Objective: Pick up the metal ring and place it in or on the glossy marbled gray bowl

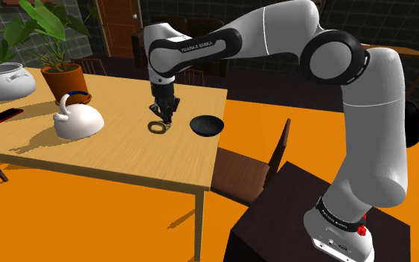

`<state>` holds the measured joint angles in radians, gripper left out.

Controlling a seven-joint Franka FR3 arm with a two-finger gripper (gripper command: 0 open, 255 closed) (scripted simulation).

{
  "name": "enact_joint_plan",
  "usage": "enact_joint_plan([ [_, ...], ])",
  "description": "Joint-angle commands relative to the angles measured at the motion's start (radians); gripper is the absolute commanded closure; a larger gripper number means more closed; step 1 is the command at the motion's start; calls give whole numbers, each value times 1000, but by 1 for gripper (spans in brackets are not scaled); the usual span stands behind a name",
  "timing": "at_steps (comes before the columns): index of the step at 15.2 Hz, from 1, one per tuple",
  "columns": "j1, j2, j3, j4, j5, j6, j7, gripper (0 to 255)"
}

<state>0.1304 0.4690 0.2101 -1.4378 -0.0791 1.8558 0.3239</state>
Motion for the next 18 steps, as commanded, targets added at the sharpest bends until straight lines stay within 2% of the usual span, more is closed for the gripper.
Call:
enact_joint_plan([
  [1,-16,-21,-3,-20,5,-1,-19,255],
  [9,-143,-150,-46,-210,36,62,-184,255],
  [18,-275,-225,-115,-316,57,95,-387,255],
])
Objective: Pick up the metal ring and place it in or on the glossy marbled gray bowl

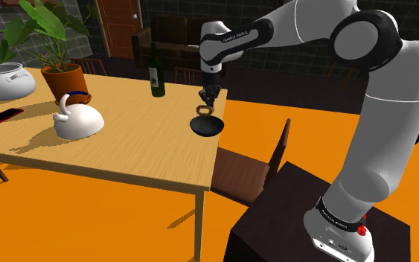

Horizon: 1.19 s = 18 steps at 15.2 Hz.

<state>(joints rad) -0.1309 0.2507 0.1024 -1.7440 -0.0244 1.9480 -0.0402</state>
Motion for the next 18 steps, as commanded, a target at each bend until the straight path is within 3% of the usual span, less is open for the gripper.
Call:
enact_joint_plan([
  [1,-14,-3,-8,-18,2,15,-23,255],
  [13,-12,55,-10,-102,-6,157,-19,255],
  [18,-12,55,-10,-102,-6,157,-19,255],
])
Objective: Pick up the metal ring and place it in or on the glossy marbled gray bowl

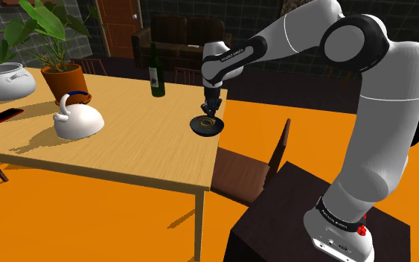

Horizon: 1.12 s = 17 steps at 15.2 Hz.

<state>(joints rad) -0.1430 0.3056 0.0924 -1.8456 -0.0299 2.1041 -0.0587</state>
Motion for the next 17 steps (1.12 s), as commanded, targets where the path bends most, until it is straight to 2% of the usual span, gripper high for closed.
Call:
enact_joint_plan([
  [1,0,0,0,0,0,0,0,255],
  [3,0,0,0,0,0,0,0,255],
  [4,0,0,0,0,0,0,0,0],
  [9,0,0,0,0,0,0,0,0],
  [13,-1,-41,2,74,5,-115,-4,0],
  [17,-1,-41,2,74,5,-115,-4,0],
])
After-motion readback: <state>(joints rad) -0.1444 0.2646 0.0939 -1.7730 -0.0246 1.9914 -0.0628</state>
